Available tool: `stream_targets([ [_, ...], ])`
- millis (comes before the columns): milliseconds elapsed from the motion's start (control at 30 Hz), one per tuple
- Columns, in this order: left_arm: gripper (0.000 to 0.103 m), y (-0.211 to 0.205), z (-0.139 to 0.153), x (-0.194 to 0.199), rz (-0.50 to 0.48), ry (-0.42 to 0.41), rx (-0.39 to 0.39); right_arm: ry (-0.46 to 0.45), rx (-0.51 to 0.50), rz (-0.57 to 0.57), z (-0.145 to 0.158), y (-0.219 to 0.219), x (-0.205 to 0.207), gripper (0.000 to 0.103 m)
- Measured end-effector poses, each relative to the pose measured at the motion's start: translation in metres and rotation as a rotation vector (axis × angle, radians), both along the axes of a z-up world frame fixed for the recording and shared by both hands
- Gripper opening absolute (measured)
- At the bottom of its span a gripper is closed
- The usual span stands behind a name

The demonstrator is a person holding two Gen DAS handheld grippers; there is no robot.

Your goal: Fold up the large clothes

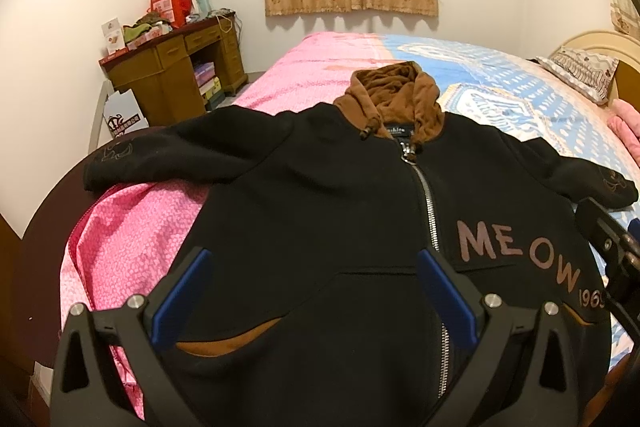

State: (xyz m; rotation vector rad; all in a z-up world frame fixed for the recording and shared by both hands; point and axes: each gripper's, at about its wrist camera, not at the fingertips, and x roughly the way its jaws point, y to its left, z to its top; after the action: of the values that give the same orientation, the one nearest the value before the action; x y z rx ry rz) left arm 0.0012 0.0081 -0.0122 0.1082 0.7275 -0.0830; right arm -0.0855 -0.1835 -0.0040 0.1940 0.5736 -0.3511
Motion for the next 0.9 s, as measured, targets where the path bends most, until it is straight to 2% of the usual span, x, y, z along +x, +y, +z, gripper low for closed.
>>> stream_targets([
  [333,0.103,0.0088,-0.0015,0.0021,0.024,0.016,-0.007,0.002,0.007,-0.009,-0.0012,-0.0025,-0.0006,0.102],
  [900,0.103,0.0024,-0.0017,-0.0002,0.010,0.013,0.010,0.012,0.025,-0.006,-0.0030,-0.0040,-0.0010,0.102],
])
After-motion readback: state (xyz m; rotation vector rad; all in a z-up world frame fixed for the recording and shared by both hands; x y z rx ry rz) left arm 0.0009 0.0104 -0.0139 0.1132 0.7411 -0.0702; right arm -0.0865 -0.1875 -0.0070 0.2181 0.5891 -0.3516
